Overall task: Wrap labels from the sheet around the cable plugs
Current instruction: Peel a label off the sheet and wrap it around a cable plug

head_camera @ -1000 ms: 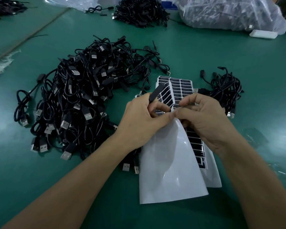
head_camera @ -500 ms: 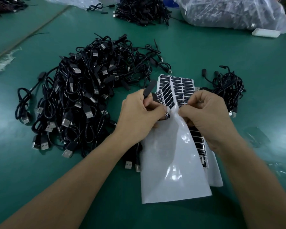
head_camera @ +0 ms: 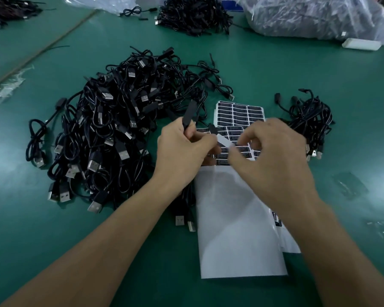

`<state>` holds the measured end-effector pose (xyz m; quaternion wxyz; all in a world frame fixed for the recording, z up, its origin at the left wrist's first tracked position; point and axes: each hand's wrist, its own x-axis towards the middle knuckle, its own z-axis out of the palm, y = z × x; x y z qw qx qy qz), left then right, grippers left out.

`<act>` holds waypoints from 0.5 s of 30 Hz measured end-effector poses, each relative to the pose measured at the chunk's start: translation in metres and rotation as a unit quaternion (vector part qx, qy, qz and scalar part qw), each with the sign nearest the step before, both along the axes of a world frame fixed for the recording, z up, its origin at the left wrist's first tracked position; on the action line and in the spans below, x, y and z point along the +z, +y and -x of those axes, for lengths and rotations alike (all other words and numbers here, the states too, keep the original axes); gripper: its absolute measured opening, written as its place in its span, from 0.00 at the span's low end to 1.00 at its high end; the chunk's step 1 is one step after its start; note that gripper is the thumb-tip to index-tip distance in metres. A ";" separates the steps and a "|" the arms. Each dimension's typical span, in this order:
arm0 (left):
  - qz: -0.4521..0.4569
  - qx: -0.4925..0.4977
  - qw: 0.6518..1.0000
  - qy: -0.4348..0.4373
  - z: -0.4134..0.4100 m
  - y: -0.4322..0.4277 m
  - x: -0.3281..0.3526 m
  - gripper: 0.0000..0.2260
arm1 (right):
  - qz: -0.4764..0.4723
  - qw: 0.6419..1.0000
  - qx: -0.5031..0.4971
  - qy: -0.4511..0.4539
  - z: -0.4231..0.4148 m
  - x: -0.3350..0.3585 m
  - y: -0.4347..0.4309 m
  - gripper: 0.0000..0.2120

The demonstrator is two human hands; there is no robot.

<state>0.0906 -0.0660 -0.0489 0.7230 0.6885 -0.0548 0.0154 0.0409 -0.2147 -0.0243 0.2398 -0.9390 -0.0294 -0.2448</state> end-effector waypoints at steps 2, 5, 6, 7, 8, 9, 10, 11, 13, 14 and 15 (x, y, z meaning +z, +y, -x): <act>-0.018 0.005 1.000 -0.014 0.001 -0.001 -0.001 0.22 | 0.000 1.000 0.022 0.001 0.000 -0.006 0.007 0.07; -0.054 0.024 0.998 -0.031 0.001 -0.001 -0.002 0.22 | -0.003 1.000 0.022 0.002 -0.002 -0.011 0.011 0.08; -0.055 0.025 0.998 -0.033 0.001 -0.001 -0.002 0.21 | -0.004 1.000 0.018 -0.001 -0.003 -0.011 0.012 0.08; -0.045 0.022 0.998 -0.030 0.001 -0.002 -0.003 0.21 | -0.005 1.000 0.014 -0.003 -0.004 -0.012 0.013 0.07; -0.035 0.018 0.999 -0.026 0.000 -0.002 -0.003 0.21 | -0.006 1.000 0.009 -0.005 -0.004 -0.012 0.013 0.07; -0.029 0.015 0.999 -0.022 0.000 -0.002 -0.004 0.21 | -0.005 1.000 0.007 -0.007 -0.004 -0.012 0.014 0.06; -0.029 0.013 0.999 -0.019 -0.001 -0.002 -0.004 0.21 | -0.005 1.000 0.006 -0.008 -0.004 -0.012 0.015 0.05; -0.027 0.008 0.999 -0.017 -0.001 -0.002 -0.005 0.22 | -0.006 1.000 0.006 -0.010 -0.004 -0.012 0.015 0.05; -0.023 0.002 1.000 -0.014 -0.001 -0.001 -0.005 0.22 | -0.007 1.000 0.002 -0.012 -0.004 -0.011 0.016 0.04; -0.023 0.001 1.000 -0.012 -0.002 -0.001 -0.005 0.21 | -0.009 1.000 0.001 -0.015 -0.005 -0.011 0.016 0.04; -0.023 0.000 1.000 -0.010 -0.002 -0.001 -0.004 0.20 | -0.010 1.000 0.000 -0.018 -0.005 -0.011 0.016 0.04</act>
